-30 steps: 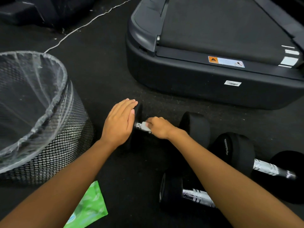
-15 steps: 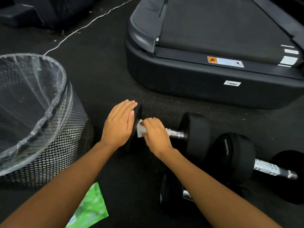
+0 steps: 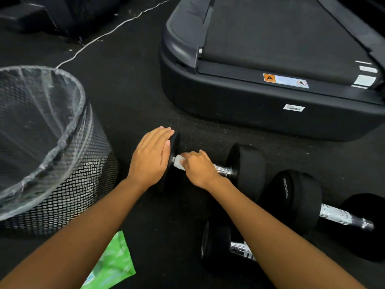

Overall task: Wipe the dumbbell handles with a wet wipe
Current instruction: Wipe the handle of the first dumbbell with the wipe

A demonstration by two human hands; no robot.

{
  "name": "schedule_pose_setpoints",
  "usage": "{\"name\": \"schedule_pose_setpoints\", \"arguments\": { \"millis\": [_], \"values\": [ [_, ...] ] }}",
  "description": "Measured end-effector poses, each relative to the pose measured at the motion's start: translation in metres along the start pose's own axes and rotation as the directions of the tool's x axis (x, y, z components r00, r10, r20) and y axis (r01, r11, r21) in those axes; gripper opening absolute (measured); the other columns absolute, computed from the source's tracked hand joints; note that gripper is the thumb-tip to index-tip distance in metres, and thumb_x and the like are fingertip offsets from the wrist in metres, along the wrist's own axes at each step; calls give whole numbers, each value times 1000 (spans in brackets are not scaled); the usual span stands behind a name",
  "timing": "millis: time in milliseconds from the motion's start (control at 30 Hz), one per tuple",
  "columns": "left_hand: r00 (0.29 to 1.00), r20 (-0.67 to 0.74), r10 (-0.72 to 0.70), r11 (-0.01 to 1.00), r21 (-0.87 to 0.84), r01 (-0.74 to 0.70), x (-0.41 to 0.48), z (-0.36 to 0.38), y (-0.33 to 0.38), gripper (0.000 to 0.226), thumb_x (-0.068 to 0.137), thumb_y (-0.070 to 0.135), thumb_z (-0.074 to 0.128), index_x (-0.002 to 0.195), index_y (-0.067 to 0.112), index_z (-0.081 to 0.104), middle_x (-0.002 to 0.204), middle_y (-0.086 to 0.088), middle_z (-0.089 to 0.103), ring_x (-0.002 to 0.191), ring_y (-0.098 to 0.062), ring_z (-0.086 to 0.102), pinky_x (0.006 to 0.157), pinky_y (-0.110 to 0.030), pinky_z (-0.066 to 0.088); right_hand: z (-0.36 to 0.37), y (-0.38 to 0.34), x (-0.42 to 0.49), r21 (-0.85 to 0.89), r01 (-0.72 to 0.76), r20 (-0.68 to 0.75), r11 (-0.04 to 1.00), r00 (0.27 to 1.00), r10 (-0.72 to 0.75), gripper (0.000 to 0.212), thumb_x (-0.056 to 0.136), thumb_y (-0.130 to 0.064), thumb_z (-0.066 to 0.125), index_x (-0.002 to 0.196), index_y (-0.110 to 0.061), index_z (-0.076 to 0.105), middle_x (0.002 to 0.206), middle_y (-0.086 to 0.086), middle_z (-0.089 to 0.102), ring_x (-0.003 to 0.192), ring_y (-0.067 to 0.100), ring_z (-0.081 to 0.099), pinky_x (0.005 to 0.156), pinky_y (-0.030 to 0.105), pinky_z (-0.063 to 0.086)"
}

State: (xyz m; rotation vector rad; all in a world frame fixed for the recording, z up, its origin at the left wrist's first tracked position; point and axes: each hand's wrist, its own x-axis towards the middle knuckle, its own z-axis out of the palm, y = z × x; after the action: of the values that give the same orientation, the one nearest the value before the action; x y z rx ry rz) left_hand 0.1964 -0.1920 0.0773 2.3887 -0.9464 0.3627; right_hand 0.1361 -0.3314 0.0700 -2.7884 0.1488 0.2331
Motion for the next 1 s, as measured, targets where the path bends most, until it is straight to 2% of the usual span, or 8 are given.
{"name": "schedule_pose_setpoints", "arguments": {
  "millis": [200,367,467,533,600,733,867,1000],
  "values": [
    [1000,6,2,1000,-2,-2,-2,-2,0,46,96,25,26,127,6,54,130,-7,56,128,-19,44,110,-30,27,-26,14,0,27,-80,211,996,975,72,35,93,-12,37,125,-10,52,125,13,57,121,26,48,112,37,15],
    [1000,7,-3,1000,-31,3,-1,0,1,46,97,27,25,128,8,54,130,-6,55,128,-17,43,110,-32,29,-39,9,4,53,-218,281,974,940,195,31,93,-14,36,109,-1,59,115,19,59,108,33,54,82,31,34],
    [1000,9,-12,1000,-23,12,-1,-1,1,47,96,27,25,128,8,54,131,-6,55,129,-17,42,110,-33,28,-27,-4,9,123,-186,258,975,954,149,33,94,-14,35,118,-4,56,122,16,58,114,30,51,96,33,32],
    [1000,14,-18,1000,-20,18,-1,-1,1,47,96,27,24,128,8,53,131,-6,55,129,-17,42,110,-30,26,-21,-4,9,124,-121,262,985,961,85,36,96,-13,35,129,-8,48,130,13,53,125,25,44,112,35,15],
    [1000,14,-16,1000,-24,17,-2,-2,1,47,96,27,25,128,8,53,131,-6,55,129,-16,42,110,-28,25,-23,7,6,122,-90,292,988,955,51,38,97,-14,35,135,-12,42,134,10,50,129,22,40,114,35,7],
    [1000,17,-18,999,-31,19,-3,-1,0,47,97,28,25,129,9,52,132,-4,54,130,-15,40,111,-27,23,-31,29,0,252,-193,328,948,939,104,34,97,-18,43,131,-17,48,128,8,54,120,23,48,105,36,32],
    [1000,7,-15,999,-32,16,-2,0,1,47,96,28,24,129,9,53,132,-5,54,130,-16,41,110,-29,25,-18,15,-1,312,-213,155,926,973,172,31,93,-19,52,124,-15,54,122,9,58,114,24,52,99,37,41],
    [1000,5,-18,1000,-19,18,-1,0,1,47,96,27,25,128,8,54,131,-6,55,129,-17,42,110,-32,28,-1,-2,-1,206,-49,-106,977,992,72,34,88,-18,60,121,-12,54,122,8,55,118,22,46,108,30,25]
  ]
}}
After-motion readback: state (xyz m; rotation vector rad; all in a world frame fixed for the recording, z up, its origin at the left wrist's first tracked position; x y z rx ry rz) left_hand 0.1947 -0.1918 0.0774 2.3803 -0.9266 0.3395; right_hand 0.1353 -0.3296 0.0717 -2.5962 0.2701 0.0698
